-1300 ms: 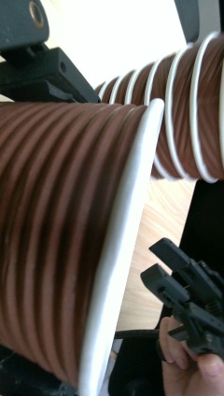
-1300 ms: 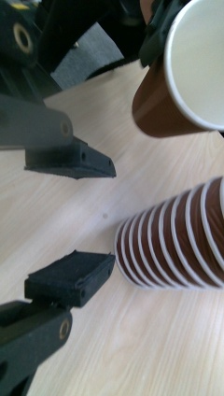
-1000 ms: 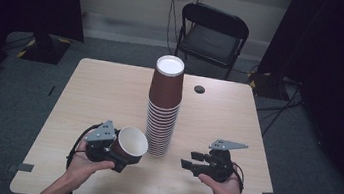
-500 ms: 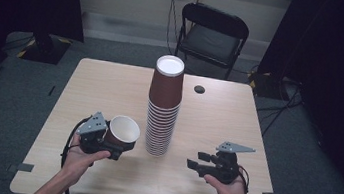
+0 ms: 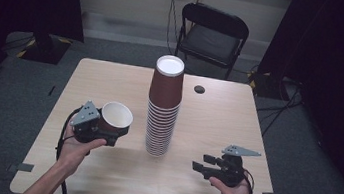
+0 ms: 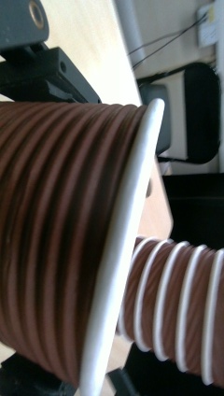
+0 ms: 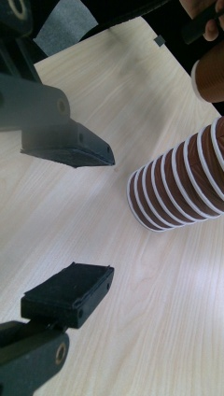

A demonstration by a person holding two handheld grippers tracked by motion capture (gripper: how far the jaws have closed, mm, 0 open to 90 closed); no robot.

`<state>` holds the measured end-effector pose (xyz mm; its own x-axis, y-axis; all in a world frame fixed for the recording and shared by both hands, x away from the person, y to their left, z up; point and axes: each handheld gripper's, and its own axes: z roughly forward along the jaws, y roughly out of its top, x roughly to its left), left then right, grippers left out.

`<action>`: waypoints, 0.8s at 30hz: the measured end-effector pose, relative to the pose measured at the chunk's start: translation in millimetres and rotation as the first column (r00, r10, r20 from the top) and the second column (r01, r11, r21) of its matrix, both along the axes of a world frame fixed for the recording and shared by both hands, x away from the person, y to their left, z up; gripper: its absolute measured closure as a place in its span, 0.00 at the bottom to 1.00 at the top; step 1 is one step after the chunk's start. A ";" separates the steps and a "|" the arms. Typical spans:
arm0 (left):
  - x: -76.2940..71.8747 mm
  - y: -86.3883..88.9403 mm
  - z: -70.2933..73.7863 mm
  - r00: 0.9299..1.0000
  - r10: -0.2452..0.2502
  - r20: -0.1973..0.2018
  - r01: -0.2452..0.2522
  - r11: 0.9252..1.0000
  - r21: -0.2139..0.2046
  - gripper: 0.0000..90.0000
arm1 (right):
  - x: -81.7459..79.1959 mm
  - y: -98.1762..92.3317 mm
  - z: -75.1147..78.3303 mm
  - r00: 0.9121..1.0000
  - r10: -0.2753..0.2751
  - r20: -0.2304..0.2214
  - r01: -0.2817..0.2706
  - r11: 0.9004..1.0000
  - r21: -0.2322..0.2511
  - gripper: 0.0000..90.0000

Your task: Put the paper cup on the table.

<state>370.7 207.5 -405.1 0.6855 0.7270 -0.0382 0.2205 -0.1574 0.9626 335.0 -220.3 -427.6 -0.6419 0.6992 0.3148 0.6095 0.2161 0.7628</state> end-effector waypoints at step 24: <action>70.3 0.1 -14.7 0.994 0.097 -0.049 -0.098 0.995 -0.008 0.07 | 1.7 0.5 -7.0 1.000 0.003 -0.017 -0.003 1.000 0.008 0.45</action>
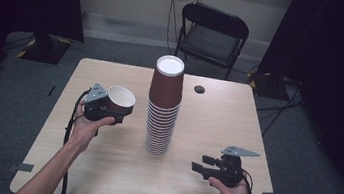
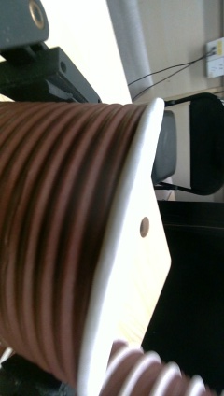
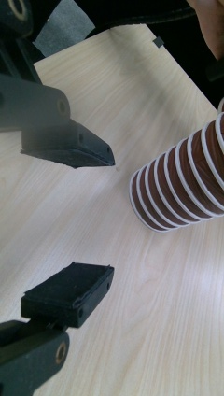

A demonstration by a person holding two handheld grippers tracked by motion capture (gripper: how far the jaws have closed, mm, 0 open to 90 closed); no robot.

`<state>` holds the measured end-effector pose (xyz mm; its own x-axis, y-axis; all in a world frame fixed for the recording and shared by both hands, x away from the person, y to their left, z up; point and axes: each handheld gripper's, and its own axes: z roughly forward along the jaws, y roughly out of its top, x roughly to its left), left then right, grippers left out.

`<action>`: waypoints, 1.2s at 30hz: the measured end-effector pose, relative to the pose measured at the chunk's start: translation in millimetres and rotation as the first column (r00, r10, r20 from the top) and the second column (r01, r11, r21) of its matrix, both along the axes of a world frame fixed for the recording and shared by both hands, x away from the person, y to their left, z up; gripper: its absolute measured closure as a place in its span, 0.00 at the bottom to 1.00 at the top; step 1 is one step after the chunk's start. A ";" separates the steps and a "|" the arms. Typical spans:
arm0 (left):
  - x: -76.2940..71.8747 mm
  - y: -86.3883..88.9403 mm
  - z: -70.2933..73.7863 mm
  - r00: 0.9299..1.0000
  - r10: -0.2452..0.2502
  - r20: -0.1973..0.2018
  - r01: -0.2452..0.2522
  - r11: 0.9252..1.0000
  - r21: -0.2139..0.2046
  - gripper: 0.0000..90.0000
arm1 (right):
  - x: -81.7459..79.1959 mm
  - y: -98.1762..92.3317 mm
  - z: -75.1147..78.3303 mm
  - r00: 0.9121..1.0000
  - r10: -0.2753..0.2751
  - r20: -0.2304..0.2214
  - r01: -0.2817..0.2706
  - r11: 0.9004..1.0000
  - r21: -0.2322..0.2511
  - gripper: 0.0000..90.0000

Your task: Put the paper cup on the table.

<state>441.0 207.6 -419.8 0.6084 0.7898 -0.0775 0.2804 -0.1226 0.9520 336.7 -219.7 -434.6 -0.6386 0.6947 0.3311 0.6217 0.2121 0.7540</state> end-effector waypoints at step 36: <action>23.4 5.2 -50.9 0.994 -0.040 -0.103 0.039 0.999 -0.015 0.06 | 1.8 0.7 -2.6 1.000 -0.004 -0.010 0.004 1.000 0.003 0.46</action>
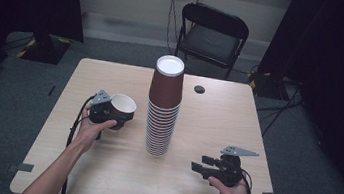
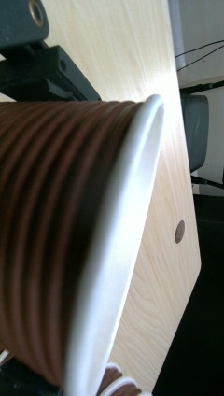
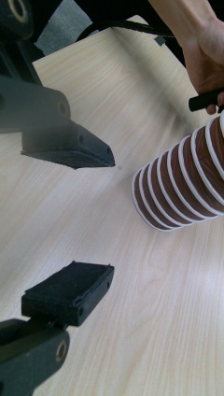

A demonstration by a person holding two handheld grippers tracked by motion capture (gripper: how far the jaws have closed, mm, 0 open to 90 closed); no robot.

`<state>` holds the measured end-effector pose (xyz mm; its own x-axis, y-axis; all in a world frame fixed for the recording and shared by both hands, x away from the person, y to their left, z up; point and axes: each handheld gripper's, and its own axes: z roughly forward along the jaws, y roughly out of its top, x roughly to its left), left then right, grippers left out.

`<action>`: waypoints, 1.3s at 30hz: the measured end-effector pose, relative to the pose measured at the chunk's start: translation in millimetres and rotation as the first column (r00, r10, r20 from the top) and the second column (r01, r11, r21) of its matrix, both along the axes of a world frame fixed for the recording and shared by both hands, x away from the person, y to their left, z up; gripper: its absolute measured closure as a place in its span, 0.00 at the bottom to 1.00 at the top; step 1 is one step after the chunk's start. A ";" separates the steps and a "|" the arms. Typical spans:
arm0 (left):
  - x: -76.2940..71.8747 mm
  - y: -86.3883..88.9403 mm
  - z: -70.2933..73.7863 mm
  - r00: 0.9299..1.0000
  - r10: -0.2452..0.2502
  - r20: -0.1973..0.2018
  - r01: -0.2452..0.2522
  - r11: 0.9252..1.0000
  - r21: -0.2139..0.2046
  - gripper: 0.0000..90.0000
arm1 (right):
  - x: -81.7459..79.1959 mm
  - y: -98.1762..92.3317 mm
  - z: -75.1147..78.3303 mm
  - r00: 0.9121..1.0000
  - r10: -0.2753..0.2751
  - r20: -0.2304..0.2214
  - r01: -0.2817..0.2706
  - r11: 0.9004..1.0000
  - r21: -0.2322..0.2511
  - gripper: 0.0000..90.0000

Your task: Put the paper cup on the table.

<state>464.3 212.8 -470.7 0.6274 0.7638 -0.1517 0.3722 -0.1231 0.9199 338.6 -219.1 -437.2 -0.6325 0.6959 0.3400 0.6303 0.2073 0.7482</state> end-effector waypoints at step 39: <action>-24.9 29.7 -14.8 0.990 0.048 -0.129 -0.023 0.982 0.188 0.17 | -4.1 -1.0 -1.0 1.000 0.003 0.000 -0.003 1.000 0.005 0.46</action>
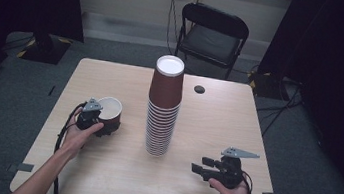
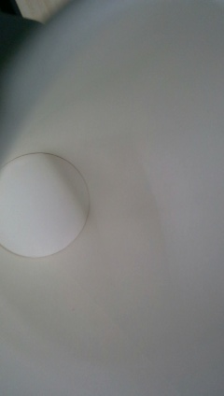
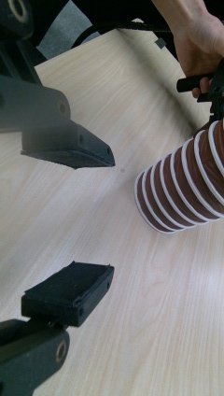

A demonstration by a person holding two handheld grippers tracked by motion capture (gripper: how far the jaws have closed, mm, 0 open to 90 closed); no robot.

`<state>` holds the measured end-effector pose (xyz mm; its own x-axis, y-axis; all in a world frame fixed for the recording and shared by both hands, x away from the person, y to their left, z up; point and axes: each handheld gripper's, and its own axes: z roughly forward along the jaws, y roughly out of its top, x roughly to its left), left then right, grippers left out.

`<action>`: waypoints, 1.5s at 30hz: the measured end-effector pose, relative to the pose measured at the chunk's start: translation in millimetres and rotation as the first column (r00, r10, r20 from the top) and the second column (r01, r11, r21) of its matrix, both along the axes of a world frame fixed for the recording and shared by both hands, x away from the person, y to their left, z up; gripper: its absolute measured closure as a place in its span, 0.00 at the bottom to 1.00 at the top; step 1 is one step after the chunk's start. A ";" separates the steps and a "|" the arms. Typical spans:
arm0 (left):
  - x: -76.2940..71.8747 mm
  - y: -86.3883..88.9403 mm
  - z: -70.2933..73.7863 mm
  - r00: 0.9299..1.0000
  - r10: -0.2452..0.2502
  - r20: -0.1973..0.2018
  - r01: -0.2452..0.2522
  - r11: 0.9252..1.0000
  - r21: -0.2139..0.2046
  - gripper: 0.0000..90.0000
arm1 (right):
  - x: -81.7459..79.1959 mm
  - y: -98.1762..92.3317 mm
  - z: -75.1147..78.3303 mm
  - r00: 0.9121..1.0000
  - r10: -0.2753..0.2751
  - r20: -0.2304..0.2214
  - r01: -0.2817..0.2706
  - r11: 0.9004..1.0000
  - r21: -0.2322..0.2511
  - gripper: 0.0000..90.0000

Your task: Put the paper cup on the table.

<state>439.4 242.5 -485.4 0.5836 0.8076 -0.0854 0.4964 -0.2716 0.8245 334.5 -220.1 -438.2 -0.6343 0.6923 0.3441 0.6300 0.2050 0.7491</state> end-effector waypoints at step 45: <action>-96.3 15.0 26.7 0.997 0.023 -0.071 -0.021 1.000 0.022 0.18 | -1.0 -19.7 -1.6 0.996 -0.085 0.027 0.086 0.996 -0.026 0.43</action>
<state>343.1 257.5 -458.8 0.5585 0.8223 -0.1088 0.5601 -0.2771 0.7807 333.4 -239.8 -439.7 -0.5807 0.7533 0.3086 0.6268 0.1719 0.7600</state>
